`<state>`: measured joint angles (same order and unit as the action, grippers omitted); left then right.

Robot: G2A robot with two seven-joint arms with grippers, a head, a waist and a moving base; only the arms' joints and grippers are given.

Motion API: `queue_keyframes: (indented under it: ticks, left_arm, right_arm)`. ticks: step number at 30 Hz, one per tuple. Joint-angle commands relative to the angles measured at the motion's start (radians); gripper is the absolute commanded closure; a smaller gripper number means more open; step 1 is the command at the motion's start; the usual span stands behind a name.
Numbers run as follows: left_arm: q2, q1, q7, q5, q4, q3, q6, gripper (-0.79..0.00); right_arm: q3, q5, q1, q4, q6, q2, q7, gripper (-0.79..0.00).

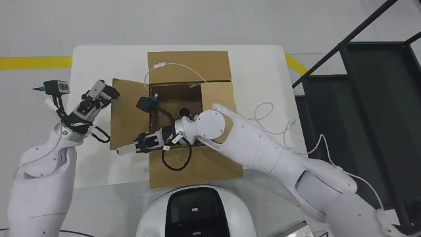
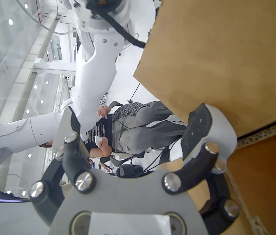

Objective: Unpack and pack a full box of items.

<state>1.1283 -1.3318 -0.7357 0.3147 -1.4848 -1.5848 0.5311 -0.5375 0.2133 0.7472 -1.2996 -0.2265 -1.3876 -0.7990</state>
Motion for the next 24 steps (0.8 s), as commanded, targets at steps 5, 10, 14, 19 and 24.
queue_keyframes:
  ticks: [5,10,14,19,24]
  left_arm:
    - [-0.005,-0.001,0.011,-0.05,0.034,-0.007,0.01,-0.785]
    - [-0.008,-0.002,0.055,-0.102,0.062,-0.019,0.01,-0.785]
    - [-0.01,-0.003,0.073,-0.162,0.085,-0.016,0.008,-0.785]
    - [-0.012,-0.006,0.124,-0.322,0.1,0.009,0.039,-0.785]
    - [-0.01,-0.013,0.134,-0.347,0.094,0.037,0.063,-0.785]
  right_arm:
    - [-0.171,-0.069,0.131,-0.131,0.012,0.078,0.007,-0.785]
    - [-0.369,-0.136,0.305,-0.298,0.036,0.151,0.012,-0.785]
    - [-0.517,-0.165,0.452,-0.423,0.053,0.194,0.01,-0.785]
    - [-0.655,-0.169,0.585,-0.516,0.045,0.224,0.018,-0.785]
    - [-0.739,-0.157,0.664,-0.566,0.027,0.241,0.01,-0.785]
